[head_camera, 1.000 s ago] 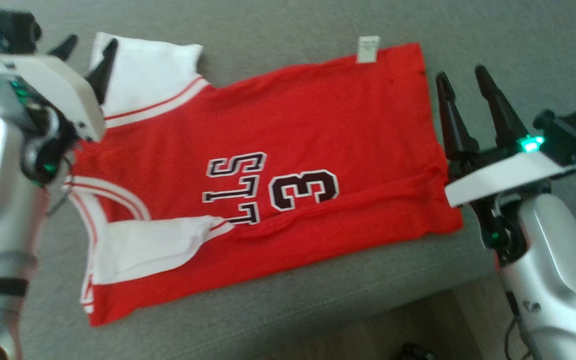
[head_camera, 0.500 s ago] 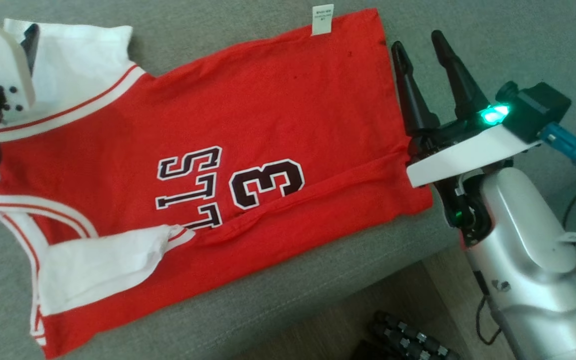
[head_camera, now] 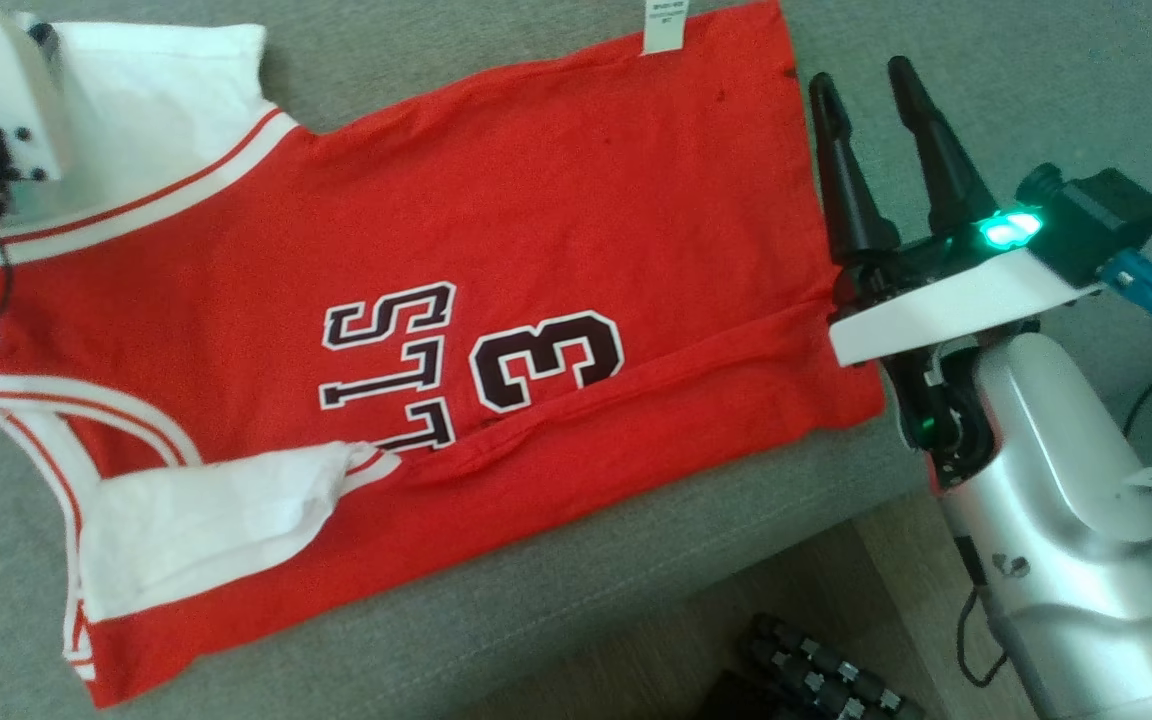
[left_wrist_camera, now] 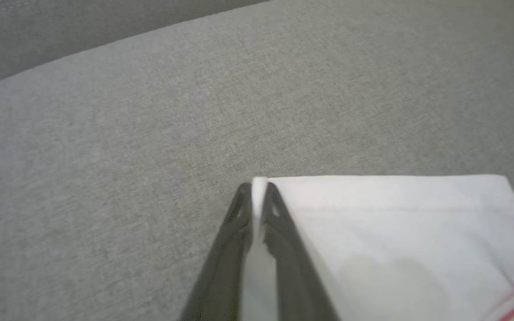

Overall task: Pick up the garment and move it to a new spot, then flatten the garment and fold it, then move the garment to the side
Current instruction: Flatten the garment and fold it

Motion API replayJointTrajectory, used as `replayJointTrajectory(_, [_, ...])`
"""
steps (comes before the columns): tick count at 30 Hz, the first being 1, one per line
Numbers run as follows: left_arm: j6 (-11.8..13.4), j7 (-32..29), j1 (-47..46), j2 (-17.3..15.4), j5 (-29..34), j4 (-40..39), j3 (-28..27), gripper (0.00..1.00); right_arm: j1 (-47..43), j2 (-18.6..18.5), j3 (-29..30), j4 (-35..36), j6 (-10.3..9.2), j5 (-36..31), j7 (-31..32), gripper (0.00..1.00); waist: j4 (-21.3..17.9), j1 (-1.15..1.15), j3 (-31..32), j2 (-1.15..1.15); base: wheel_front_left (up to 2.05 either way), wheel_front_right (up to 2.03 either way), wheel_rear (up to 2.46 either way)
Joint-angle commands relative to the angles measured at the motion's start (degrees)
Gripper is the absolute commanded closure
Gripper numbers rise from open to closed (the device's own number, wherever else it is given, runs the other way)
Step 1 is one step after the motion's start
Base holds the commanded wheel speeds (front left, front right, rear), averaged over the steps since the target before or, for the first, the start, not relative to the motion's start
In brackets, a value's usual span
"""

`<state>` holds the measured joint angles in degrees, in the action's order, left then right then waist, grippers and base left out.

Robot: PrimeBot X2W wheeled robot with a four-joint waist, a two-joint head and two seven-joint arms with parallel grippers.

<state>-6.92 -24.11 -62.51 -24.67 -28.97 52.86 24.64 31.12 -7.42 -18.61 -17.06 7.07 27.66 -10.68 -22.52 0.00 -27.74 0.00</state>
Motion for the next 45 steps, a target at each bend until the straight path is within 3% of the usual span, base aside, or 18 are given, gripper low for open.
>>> replayJointTrajectory(1, [-0.2, 0.2, -0.9, -1.5, -0.5, -0.8, -0.9, 1.00, 0.9, -0.4, 0.0, 1.6, 0.42, -0.1, -0.4, 0.00, 0.7, 0.00, 0.2, 0.00, 0.00, 0.00, 0.00])
replayJointTrajectory(10, [-0.5, 7.2, -0.6, 0.1, -3.1, -4.4, -0.1, 1.00, 2.3, -2.5, 1.8, 0.7, 0.42, 0.7, 2.0, 0.00, 4.1, 0.00, 1.6, 0.00, 0.00, 0.00, 0.00])
replayJointTrajectory(18, [-0.6, 12.9, 3.2, 2.1, -6.9, -11.9, 1.9, 1.00, 4.7, -7.6, 2.4, -2.0, 0.42, 4.6, 9.3, 0.00, 9.4, 0.00, 3.5, 0.00, 0.00, 0.00, 0.00])
replayJointTrajectory(26, [-0.5, 14.8, 8.7, 2.5, -9.3, -20.9, 3.3, 1.00, 7.9, -14.4, 1.5, -7.2, 0.42, 10.8, 16.7, 0.00, 13.9, 0.00, 3.7, 0.00, 0.00, 0.00, 0.00])
replayJointTrajectory(33, [1.1, 14.8, 11.8, 2.5, -10.0, -28.5, 3.5, 1.00, 11.5, -18.8, -1.2, -15.2, 0.42, 12.3, 20.0, 0.00, 16.9, 0.00, 2.8, 0.00, 0.00, 0.00, 0.00])
replayJointTrajectory(45, [3.2, 13.1, 14.1, 2.0, -10.4, -36.4, 4.0, 1.00, 16.8, -21.3, -7.1, -26.1, 0.42, 12.9, 21.5, 0.00, 19.1, 0.00, 1.4, 0.00, 0.00, 0.00, 0.00])
